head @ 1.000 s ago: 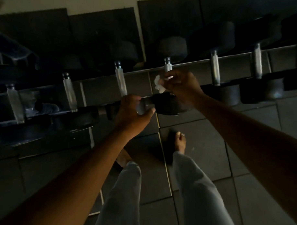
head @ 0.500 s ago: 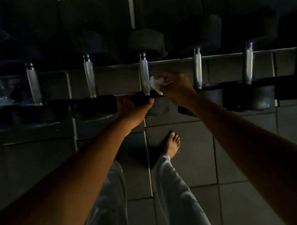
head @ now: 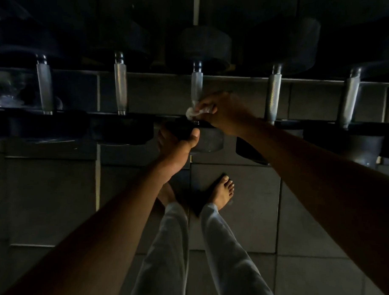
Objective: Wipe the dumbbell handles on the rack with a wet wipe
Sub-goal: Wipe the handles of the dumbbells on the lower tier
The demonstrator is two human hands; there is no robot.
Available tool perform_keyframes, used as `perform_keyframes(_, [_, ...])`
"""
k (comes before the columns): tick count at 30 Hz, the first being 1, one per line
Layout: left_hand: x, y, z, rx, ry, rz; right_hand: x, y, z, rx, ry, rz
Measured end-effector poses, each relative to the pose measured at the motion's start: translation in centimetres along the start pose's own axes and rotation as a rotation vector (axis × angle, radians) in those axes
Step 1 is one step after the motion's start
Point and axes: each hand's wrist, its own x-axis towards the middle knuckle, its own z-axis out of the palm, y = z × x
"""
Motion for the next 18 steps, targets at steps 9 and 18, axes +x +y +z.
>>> perform_keyframes(9, [0.0, -0.2, -0.5, 0.028, -0.077, -0.003, 1.2, -1.3, 0.0, -0.370, 0.041, -0.214])
perform_keyframes(18, [0.4, -0.9, 0.0, 0.038, -0.041, 0.026, 6.0, -4.3, -0.3, -0.792, -0.215, -0.440])
